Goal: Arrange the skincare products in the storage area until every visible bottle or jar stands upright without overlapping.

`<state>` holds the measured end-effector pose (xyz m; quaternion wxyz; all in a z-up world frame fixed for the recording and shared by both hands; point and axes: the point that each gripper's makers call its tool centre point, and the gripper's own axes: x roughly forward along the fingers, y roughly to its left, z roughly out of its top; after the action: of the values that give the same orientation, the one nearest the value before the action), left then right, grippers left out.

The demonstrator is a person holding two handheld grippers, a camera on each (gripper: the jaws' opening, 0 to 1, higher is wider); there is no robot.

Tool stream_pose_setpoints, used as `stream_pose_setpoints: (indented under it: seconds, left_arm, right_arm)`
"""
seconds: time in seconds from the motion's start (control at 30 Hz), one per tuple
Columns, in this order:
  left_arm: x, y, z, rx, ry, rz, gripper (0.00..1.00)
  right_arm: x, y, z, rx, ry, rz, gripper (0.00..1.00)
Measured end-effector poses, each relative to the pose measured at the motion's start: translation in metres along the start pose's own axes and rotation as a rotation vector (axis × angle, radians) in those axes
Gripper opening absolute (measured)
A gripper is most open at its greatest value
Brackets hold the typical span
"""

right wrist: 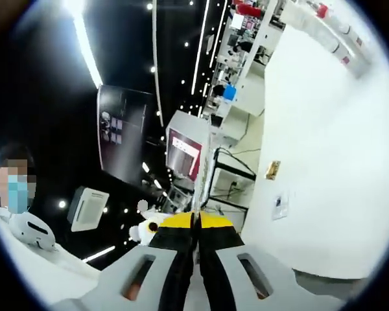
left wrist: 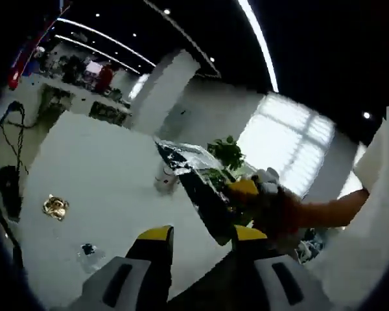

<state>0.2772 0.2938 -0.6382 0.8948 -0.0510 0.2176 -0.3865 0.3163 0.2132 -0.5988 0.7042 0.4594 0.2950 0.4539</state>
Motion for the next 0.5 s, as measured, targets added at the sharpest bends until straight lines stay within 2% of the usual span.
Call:
stream_pose_setpoints:
  seconds: [0.03, 0.07, 0.13, 0.17, 0.2, 0.23, 0.27, 0.3, 0.4, 0.5]
  left_arm:
    - [0.001, 0.005, 0.0, 0.107, -0.028, 0.04, 0.45]
    - [0.003, 0.01, 0.0, 0.134, -0.048, 0.072, 0.47]
    - [0.007, 0.015, -0.009, 0.058, -0.031, 0.104, 0.48]
    - [0.008, 0.018, -0.013, 0.045, -0.011, 0.119, 0.48]
    - [0.009, 0.024, -0.017, 0.082, 0.024, 0.163, 0.49]
    - [0.008, 0.035, -0.015, 0.138, 0.021, 0.25, 0.47]
    - [0.008, 0.042, -0.013, 0.179, 0.012, 0.298, 0.46]
    - [0.01, 0.042, -0.012, 0.213, 0.027, 0.303, 0.45]
    - [0.019, 0.047, -0.012, 0.209, 0.027, 0.308, 0.44]
    - [0.023, 0.055, -0.032, 0.256, 0.131, 0.344, 0.41]
  right_arm:
    - [0.0, -0.008, 0.002, -0.039, 0.032, -0.038, 0.0]
    - [0.0, -0.012, 0.004, -0.058, 0.059, -0.068, 0.0]
    - [0.002, -0.016, 0.013, -0.071, 0.06, -0.087, 0.0]
    - [0.003, -0.017, 0.017, -0.067, 0.057, -0.087, 0.0]
    - [0.004, -0.017, 0.02, -0.06, 0.053, -0.087, 0.0]
    - [0.005, -0.018, 0.024, -0.06, 0.049, -0.09, 0.0]
    - [0.006, -0.018, 0.027, -0.063, 0.041, -0.096, 0.0]
    - [0.007, -0.02, 0.03, -0.064, 0.039, -0.101, 0.0]
    - [0.009, -0.028, 0.037, -0.057, 0.03, -0.135, 0.0]
    - [0.011, -0.038, 0.042, -0.044, 0.032, -0.168, 0.0]
